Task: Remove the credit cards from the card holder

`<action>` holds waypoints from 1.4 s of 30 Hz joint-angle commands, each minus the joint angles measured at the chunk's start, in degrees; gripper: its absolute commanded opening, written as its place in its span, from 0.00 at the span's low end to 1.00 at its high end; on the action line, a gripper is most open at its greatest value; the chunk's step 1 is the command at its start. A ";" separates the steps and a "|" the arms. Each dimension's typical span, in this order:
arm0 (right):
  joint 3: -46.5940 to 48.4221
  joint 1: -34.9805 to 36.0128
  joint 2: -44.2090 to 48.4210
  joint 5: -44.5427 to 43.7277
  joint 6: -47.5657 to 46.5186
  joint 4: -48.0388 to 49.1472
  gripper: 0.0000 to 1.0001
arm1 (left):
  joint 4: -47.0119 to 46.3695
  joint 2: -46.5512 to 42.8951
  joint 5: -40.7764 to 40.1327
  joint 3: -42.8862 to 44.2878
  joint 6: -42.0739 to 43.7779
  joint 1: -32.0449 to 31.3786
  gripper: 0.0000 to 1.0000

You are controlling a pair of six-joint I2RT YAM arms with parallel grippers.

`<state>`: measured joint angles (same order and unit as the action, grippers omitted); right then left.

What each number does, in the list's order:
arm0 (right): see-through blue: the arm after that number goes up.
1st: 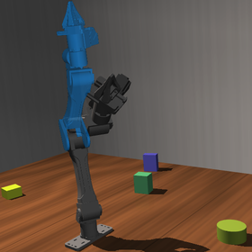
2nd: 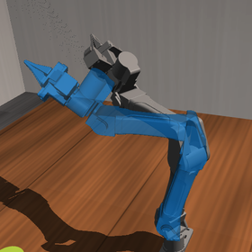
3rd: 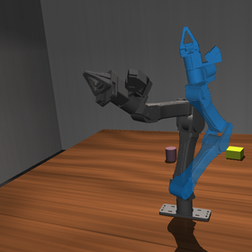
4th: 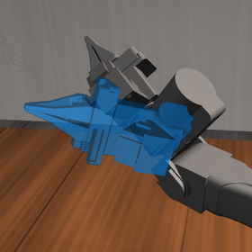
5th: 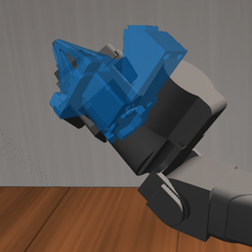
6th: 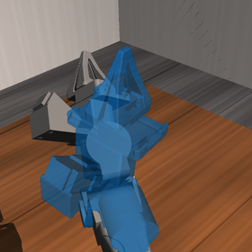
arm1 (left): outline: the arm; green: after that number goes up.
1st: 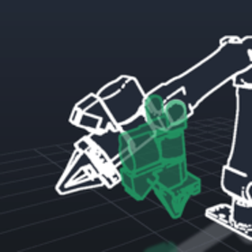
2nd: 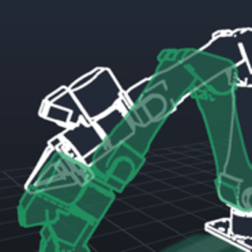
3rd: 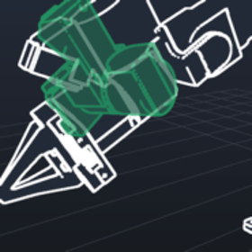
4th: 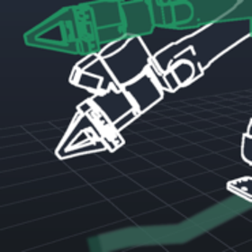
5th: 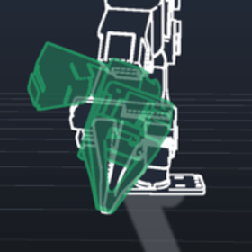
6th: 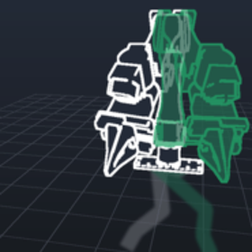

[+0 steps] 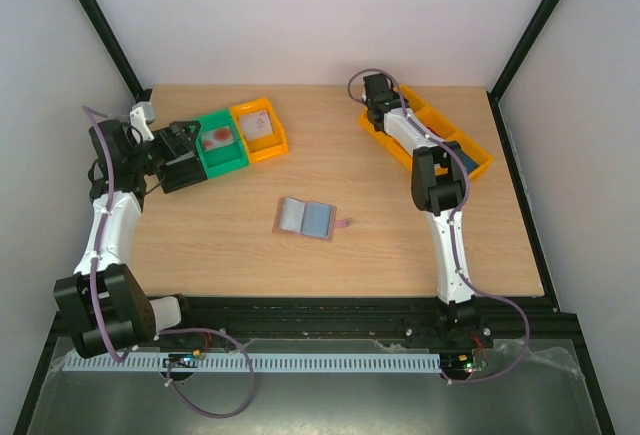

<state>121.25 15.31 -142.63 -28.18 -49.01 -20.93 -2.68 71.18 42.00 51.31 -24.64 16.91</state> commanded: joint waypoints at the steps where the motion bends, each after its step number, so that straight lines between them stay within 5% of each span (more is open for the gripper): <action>1: -0.40 -0.28 1.32 0.66 -0.18 -1.28 0.25 | -1.55 0.37 1.13 -0.93 0.12 0.41 0.99; 9: 0.51 -0.25 3.68 4.40 3.58 -1.75 0.63 | -1.87 -0.46 2.74 -1.37 0.06 0.41 0.99; 16: 1.68 -0.16 6.07 4.71 6.82 -1.87 0.82 | -2.31 -1.40 4.72 -1.97 0.09 0.39 1.00; 19: 1.62 0.33 8.92 7.85 9.68 -2.30 0.99 | -2.51 -2.21 5.24 -2.47 0.33 0.33 1.00; 26: -2.35 3.64 22.79 20.43 30.96 -1.88 0.99 | -3.22 -8.10 9.38 -5.22 0.70 0.31 1.00; 31: -26.21 8.51 40.59 34.24 56.12 15.70 0.99 | 6.10 -14.92 13.94 -5.56 7.42 -0.05 0.99; 36: -45.30 18.06 51.38 30.80 69.36 26.01 0.97 | 31.07 -12.95 19.40 -2.05 21.45 -0.37 0.99; 38: -48.34 21.04 52.75 28.70 71.87 24.84 0.95 | 34.11 -13.23 20.74 -1.07 23.55 -0.05 0.99; 42: -54.77 23.09 54.33 29.84 76.99 22.56 0.90 | 35.32 -15.46 9.22 2.37 24.43 -1.22 0.99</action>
<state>71.90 37.95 -89.27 1.93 17.98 1.65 24.82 57.71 57.36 48.95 -5.89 16.56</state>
